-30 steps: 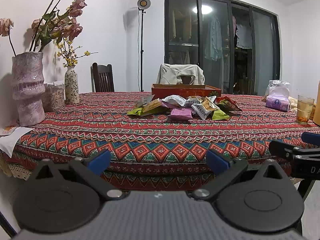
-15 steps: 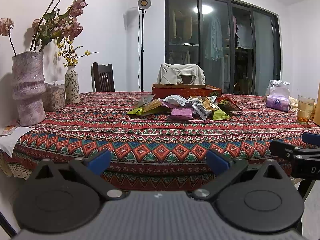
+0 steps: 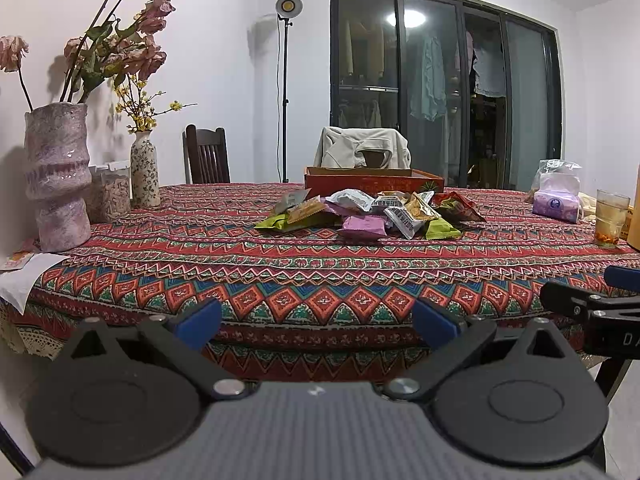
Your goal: Organize snacks
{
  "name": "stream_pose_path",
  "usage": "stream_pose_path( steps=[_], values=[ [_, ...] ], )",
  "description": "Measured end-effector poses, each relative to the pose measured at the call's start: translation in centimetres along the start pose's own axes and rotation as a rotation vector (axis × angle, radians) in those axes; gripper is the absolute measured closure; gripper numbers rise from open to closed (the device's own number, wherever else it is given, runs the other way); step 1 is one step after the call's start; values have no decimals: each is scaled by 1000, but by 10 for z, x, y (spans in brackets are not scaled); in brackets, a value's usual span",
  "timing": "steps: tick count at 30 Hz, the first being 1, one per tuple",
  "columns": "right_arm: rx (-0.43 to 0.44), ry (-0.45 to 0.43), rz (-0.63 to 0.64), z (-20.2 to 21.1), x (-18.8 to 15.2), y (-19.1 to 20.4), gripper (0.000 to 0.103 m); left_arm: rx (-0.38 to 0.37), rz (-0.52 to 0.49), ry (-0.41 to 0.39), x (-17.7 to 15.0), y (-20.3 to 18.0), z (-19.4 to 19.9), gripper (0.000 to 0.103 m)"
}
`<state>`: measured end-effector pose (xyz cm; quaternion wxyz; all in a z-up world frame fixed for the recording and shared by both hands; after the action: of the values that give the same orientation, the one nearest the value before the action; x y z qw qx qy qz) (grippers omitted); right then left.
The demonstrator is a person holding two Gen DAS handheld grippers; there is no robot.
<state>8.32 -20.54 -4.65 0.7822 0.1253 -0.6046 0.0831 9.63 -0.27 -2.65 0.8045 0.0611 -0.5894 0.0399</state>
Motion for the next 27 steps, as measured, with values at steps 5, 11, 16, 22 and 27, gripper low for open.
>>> stream_pose_path(
  steps=[5,11,16,22,27],
  values=[
    [1,2,-1,0,-1,0,0,0,0,0,0,0,0,0],
    [1,2,-1,0,-1,0,0,0,0,3,-1,1,0,0],
    [3,4,-3,0,-1,0,0,5,-5,-4,0,-1,-4,0],
    [-1,2,-8,-8,-2,-5,0,28,-17,-7,5,0,-21,0],
    [-25,25,-13,-31,-1,-20,0,49,-5,-3,18,2,-48,0]
  ],
)
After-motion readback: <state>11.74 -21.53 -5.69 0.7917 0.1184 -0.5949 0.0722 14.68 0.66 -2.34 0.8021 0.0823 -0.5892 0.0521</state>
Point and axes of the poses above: each gripper's, at about its wrist camera, not at the fingertips, and z roughly against the way its jaws point, y to its left, x to its top, the point moved 10 cm from there along -z, roughly the way its jaws point, and after that the axes turned 9 degrees about x, right-handed, at the moved point
